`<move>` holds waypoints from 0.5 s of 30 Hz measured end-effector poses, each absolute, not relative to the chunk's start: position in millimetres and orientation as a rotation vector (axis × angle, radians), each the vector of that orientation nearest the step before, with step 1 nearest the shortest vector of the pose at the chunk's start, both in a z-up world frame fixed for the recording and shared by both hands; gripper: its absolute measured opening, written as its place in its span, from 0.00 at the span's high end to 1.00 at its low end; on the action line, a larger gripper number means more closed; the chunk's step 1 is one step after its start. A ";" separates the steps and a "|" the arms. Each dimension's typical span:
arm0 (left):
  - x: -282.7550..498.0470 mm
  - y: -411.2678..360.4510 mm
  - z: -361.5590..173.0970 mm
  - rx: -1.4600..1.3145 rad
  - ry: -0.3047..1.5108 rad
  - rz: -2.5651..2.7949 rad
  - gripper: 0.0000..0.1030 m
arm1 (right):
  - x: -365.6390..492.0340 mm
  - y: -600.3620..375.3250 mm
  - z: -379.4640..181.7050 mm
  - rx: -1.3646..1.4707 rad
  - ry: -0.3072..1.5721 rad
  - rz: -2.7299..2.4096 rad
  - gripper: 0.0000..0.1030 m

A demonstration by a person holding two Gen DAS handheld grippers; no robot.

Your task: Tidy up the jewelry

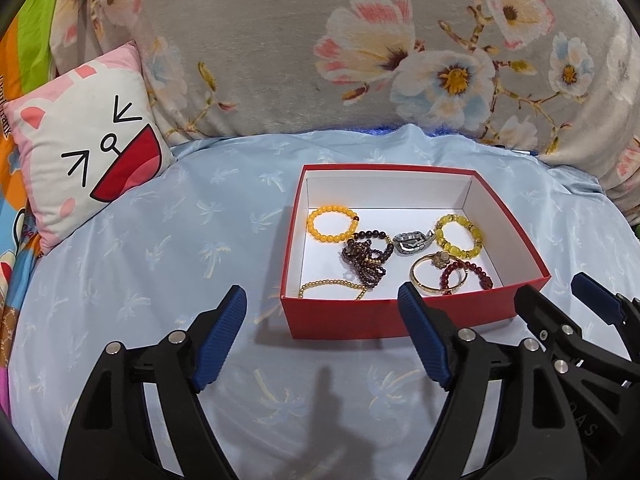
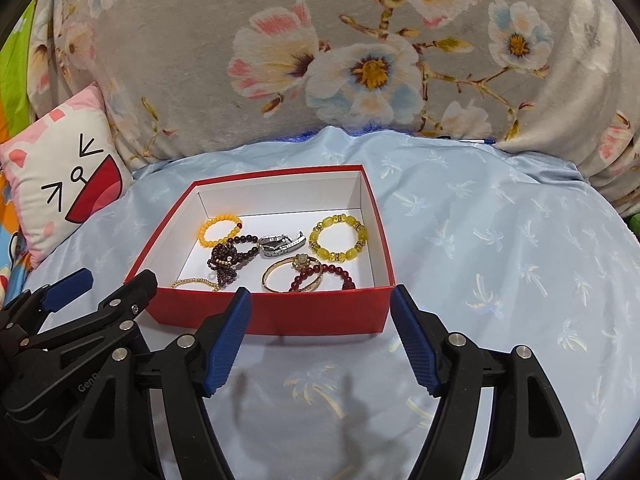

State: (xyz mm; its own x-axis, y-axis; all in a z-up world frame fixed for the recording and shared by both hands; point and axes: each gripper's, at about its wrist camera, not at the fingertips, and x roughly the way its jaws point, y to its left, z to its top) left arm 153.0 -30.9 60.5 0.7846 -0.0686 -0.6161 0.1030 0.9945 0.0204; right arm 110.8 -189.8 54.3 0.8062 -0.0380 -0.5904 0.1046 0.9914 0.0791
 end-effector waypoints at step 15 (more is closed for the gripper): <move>152.8 -21.8 58.4 0.056 0.656 -0.067 0.16 | 108.3 -193.1 53.8 0.113 0.630 -0.083 0.21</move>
State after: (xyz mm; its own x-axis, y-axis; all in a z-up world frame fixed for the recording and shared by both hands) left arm 152.8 -21.8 58.4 0.7902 -0.0444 -0.6112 0.0799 0.9963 0.0308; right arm 108.3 -193.1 53.8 0.8051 -0.0434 -0.5915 0.1120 0.9905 0.0796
